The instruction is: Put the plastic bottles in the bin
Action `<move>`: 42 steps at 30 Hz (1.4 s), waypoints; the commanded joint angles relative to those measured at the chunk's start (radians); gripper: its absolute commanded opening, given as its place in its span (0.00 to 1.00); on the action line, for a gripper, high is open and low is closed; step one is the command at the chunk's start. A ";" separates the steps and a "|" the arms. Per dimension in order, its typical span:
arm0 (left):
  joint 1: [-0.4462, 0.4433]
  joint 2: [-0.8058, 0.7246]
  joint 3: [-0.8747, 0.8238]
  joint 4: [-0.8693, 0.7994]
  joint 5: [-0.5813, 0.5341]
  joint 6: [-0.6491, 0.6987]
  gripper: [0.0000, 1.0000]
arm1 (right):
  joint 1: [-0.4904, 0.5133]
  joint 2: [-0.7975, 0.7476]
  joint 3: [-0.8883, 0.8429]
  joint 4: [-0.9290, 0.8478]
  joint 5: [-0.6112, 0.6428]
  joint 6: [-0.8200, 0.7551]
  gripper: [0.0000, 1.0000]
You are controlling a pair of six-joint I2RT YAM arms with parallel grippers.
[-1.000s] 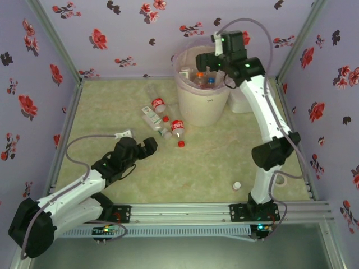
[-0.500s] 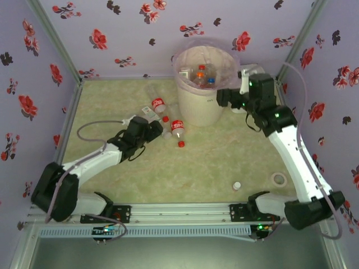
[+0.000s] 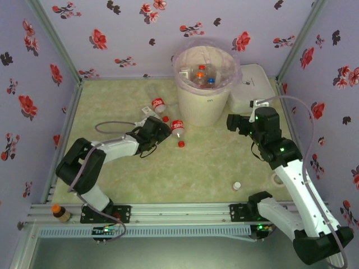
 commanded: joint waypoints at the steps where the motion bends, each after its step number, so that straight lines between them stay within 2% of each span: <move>1: -0.014 0.059 0.035 0.038 -0.002 -0.025 0.93 | -0.005 -0.028 -0.046 0.011 0.032 0.062 0.97; 5: -0.014 0.095 0.020 0.073 -0.026 -0.048 0.88 | -0.005 -0.096 -0.110 0.007 0.042 0.106 0.96; 14: -0.011 0.117 -0.005 0.098 -0.053 -0.045 0.54 | -0.005 -0.212 -0.159 -0.062 -0.006 0.179 0.97; 17: -0.010 0.086 -0.011 0.104 -0.048 -0.017 0.50 | -0.005 -0.218 -0.141 -0.066 -0.036 0.171 0.97; 22: -0.009 -0.011 -0.019 0.066 -0.084 0.058 0.38 | -0.005 -0.216 -0.173 0.048 -0.118 0.178 0.96; 25: -0.010 -0.082 -0.046 0.066 -0.106 0.115 0.31 | -0.005 -0.213 -0.183 0.094 -0.172 0.192 0.96; 30: -0.009 -0.224 -0.096 0.051 -0.122 0.264 0.22 | -0.005 -0.175 -0.149 0.069 -0.230 0.171 0.97; 34: -0.010 -0.337 -0.114 0.014 -0.119 0.393 0.15 | -0.005 -0.125 -0.117 0.130 -0.374 0.157 0.97; 36: -0.015 -0.400 -0.125 0.002 -0.100 0.461 0.15 | -0.003 -0.079 -0.062 0.147 -0.445 0.161 0.97; 42: -0.060 -0.589 -0.147 -0.022 0.016 0.619 0.13 | 0.067 0.053 0.091 0.214 -0.527 0.160 0.97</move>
